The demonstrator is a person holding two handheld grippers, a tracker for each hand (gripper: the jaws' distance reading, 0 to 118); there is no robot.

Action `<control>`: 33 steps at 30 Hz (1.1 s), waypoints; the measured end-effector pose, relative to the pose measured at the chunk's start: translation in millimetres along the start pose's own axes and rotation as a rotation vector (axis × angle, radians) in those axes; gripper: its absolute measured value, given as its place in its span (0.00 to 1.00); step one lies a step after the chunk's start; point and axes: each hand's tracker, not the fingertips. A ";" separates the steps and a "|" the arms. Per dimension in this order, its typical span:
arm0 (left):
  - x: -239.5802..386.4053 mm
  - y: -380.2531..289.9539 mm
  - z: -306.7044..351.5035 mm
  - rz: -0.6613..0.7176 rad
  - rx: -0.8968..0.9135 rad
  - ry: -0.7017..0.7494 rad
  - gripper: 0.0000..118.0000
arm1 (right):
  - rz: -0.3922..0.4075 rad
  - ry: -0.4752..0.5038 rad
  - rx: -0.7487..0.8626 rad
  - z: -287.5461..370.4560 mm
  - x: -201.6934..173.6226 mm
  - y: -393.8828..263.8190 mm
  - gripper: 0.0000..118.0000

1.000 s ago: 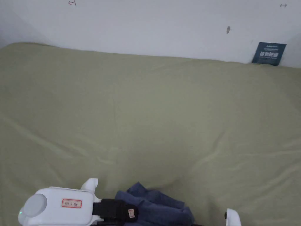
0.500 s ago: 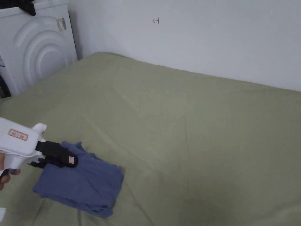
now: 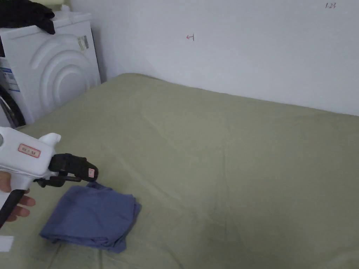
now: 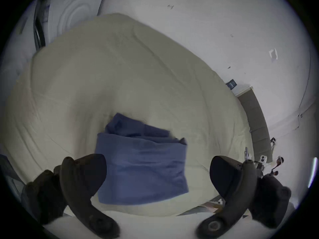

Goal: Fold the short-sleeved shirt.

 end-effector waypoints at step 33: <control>482.3 -178.0 -26.0 -0.515 0.800 0.180 0.00 | 0.706 -0.815 0.707 117.1 -159.8 5.9 0.01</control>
